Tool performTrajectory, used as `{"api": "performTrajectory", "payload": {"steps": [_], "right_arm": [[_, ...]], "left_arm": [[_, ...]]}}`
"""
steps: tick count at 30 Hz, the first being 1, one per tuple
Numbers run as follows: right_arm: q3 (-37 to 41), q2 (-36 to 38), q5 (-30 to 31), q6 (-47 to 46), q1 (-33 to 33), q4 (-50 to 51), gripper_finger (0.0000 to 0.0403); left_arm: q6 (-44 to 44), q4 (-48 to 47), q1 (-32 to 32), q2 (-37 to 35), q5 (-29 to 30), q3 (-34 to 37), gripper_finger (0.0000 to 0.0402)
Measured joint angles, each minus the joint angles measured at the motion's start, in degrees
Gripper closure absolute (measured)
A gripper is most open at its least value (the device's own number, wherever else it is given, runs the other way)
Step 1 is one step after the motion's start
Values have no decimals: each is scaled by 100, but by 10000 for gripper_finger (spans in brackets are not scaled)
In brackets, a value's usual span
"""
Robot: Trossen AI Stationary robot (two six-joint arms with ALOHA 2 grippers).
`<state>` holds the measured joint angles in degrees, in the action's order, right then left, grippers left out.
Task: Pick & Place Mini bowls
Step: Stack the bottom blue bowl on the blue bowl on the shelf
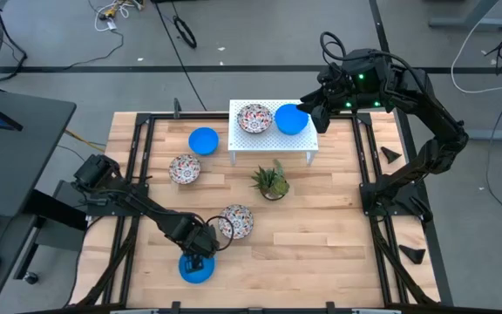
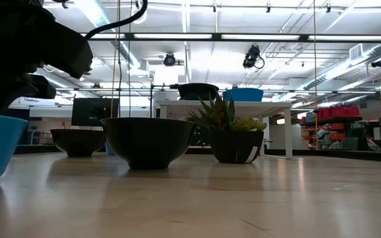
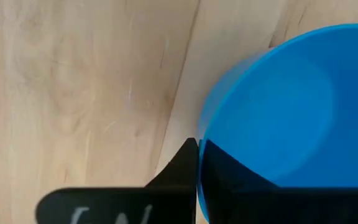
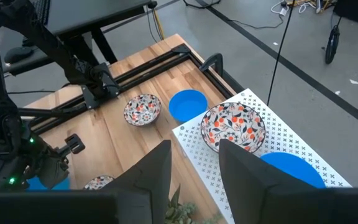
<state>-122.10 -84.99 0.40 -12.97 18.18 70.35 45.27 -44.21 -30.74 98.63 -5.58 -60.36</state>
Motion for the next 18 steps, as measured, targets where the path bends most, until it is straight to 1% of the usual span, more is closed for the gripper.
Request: {"api": "performTrajectory", "payload": {"steps": [3, 6, 8, 11, 16, 18], "right_arm": [[0, 0, 0, 0, 2, -4, 266], [0, -2, 0, 34, 0, 0, 266], [0, -2, 0, 136, 2, 0, 266], [0, -2, 0, 320, 2, 0, 266], [0, -2, 2, 337, 2, 5, 266], [0, -2, 1, 337, 1, 30, 266]], "left_arm": [[66, -29, 32, -2, -104, -15, 393], [62, -260, 102, -2, -458, -175, 396], [58, -535, 138, -2, -589, -376, 396], [-85, -1017, 209, -2, -619, -745, 397], [-293, -1627, 394, -2, -637, -1359, 398], [-373, -1842, 494, -2, -732, -1567, 398]]}}
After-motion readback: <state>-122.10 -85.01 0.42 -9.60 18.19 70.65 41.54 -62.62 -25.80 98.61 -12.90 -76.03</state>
